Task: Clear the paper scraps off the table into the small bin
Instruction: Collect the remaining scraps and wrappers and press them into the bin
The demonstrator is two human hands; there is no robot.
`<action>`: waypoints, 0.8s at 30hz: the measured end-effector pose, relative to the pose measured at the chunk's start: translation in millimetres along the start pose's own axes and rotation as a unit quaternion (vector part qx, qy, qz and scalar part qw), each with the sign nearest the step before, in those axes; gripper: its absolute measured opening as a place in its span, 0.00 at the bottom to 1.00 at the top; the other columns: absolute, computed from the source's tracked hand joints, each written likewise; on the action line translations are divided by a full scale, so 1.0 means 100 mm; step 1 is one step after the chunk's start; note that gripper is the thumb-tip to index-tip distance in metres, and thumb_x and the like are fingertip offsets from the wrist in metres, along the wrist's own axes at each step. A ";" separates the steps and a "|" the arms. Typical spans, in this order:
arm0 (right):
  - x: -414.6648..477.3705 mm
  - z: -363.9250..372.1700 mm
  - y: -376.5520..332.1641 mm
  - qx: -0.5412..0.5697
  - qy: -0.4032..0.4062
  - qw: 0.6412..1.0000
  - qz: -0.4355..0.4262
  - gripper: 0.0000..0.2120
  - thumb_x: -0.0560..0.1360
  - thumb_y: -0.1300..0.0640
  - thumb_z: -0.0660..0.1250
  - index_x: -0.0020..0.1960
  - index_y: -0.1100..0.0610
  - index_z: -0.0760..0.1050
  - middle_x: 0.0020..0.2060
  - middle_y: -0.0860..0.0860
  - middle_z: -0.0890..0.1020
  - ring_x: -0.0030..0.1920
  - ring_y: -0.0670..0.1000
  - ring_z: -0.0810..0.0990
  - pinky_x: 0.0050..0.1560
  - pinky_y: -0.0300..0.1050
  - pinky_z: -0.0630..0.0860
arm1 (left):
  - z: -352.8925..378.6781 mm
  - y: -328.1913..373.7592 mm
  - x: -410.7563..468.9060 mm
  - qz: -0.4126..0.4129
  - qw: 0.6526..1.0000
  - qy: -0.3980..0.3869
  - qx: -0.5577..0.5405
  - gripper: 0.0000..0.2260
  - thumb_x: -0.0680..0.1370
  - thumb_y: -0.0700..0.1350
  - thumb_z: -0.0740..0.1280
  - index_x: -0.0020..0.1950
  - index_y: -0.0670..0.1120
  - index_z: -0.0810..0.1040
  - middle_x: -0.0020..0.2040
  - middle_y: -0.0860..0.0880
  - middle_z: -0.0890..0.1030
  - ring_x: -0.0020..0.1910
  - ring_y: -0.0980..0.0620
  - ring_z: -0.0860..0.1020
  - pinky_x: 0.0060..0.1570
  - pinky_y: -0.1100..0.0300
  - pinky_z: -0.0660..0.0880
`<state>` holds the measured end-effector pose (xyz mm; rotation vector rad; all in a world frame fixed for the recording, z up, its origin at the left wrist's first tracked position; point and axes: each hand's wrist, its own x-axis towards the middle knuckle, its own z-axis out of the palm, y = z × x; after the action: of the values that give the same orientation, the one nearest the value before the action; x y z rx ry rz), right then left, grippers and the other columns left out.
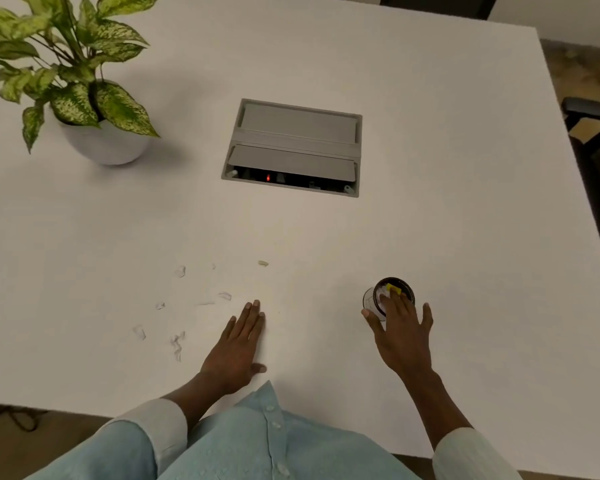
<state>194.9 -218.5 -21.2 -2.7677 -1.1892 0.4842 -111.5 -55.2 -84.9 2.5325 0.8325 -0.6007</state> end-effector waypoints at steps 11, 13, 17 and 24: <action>0.24 0.02 -0.90 0.126 0.120 0.968 -0.183 0.09 0.75 0.61 0.71 0.54 0.53 0.79 0.54 0.49 0.79 0.59 0.52 0.76 0.56 0.47 0.76 | -0.03 -0.07 -0.01 -0.008 0.996 0.007 -0.091 0.46 0.79 0.50 0.71 0.84 0.47 0.41 0.82 0.51 0.30 0.81 0.51 0.31 0.83 0.50 0.43; 0.38 0.12 -1.24 0.111 0.032 0.973 -0.201 0.11 0.76 0.60 0.70 0.57 0.53 0.79 0.56 0.49 0.79 0.58 0.52 0.77 0.52 0.50 0.79 | -0.01 -0.12 -0.02 0.001 0.994 0.022 -0.104 0.46 0.78 0.48 0.72 0.85 0.47 0.43 0.83 0.52 0.31 0.82 0.51 0.32 0.83 0.51 0.43; 0.69 0.37 -1.74 0.022 -0.106 0.965 -0.238 0.17 0.80 0.58 0.65 0.69 0.54 0.74 0.64 0.52 0.75 0.65 0.53 0.74 0.60 0.51 0.76 | 0.07 -0.17 -0.06 0.003 0.994 0.044 -0.104 0.48 0.76 0.46 0.74 0.84 0.49 0.42 0.83 0.52 0.31 0.81 0.52 0.31 0.82 0.52 0.40; 1.08 0.62 -2.18 -0.070 -0.120 0.951 -0.277 0.21 0.82 0.59 0.64 0.74 0.55 0.69 0.65 0.55 0.72 0.66 0.56 0.71 0.57 0.52 0.79 | 0.19 -0.11 -0.02 -0.024 0.993 0.063 -0.100 0.52 0.74 0.42 0.76 0.84 0.47 0.41 0.83 0.49 0.31 0.81 0.49 0.31 0.82 0.48 0.40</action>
<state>94.1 7.1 -62.4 -2.3539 -2.0342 0.7012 -124.9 -58.0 -102.2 2.3921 0.9508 -0.3545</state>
